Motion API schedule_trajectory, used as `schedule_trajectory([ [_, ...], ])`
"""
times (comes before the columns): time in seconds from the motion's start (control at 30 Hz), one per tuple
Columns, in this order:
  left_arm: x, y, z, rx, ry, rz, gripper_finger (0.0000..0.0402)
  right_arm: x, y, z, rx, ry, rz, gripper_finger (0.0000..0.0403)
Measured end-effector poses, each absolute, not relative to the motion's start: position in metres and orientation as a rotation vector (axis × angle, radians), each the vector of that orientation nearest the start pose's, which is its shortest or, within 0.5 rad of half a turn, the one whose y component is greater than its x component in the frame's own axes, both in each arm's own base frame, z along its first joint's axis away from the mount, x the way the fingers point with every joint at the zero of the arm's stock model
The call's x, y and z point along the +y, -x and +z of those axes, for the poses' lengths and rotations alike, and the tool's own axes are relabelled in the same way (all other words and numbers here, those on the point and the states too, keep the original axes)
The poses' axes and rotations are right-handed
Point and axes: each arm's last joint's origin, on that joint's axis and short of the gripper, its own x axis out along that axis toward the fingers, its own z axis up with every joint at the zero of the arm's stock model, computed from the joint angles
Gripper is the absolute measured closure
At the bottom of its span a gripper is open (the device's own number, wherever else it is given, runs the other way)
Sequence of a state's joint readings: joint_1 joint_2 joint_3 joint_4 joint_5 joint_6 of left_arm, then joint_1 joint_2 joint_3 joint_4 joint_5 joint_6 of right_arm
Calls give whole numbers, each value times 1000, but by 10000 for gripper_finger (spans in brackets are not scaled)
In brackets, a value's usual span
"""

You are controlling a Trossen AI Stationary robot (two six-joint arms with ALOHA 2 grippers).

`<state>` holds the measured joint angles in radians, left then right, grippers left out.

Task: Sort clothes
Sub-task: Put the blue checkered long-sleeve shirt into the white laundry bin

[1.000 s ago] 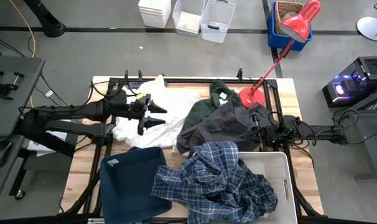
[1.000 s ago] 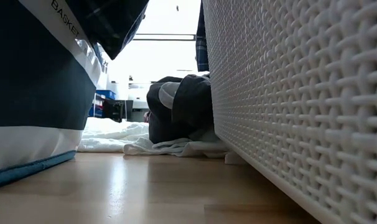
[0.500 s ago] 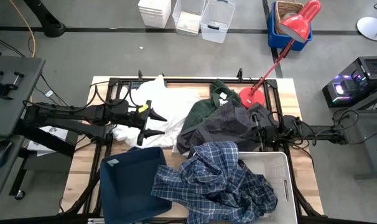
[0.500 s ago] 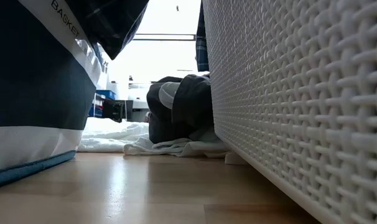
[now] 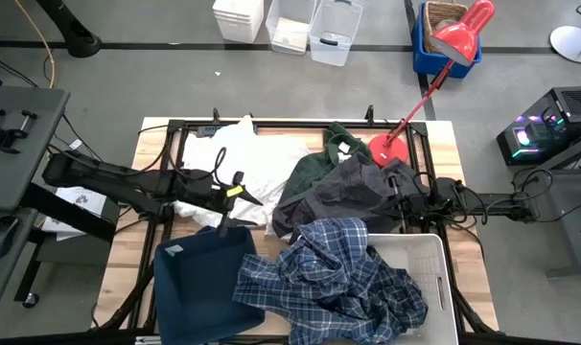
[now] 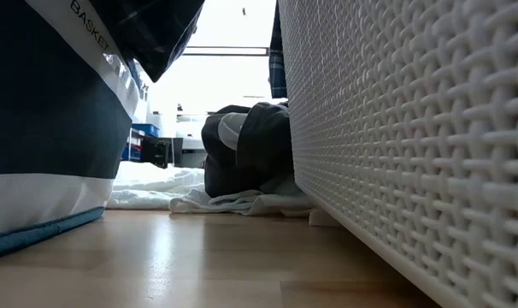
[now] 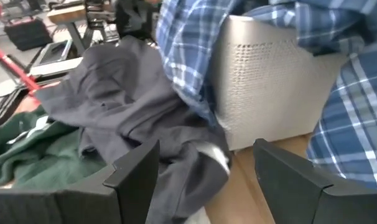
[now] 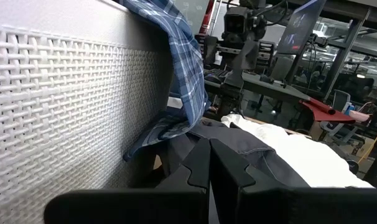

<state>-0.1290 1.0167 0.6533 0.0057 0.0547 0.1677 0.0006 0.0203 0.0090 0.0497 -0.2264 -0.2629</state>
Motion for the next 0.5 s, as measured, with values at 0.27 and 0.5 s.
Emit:
schedule_trajectory([
  [0.27,-54,-232,265,366,-201,-267,156,7,-98,170,-68,266,221,402],
  [0.5,-78,-244,281,431,-236,-210,156,7,-98,170,-68,266,221,402],
])
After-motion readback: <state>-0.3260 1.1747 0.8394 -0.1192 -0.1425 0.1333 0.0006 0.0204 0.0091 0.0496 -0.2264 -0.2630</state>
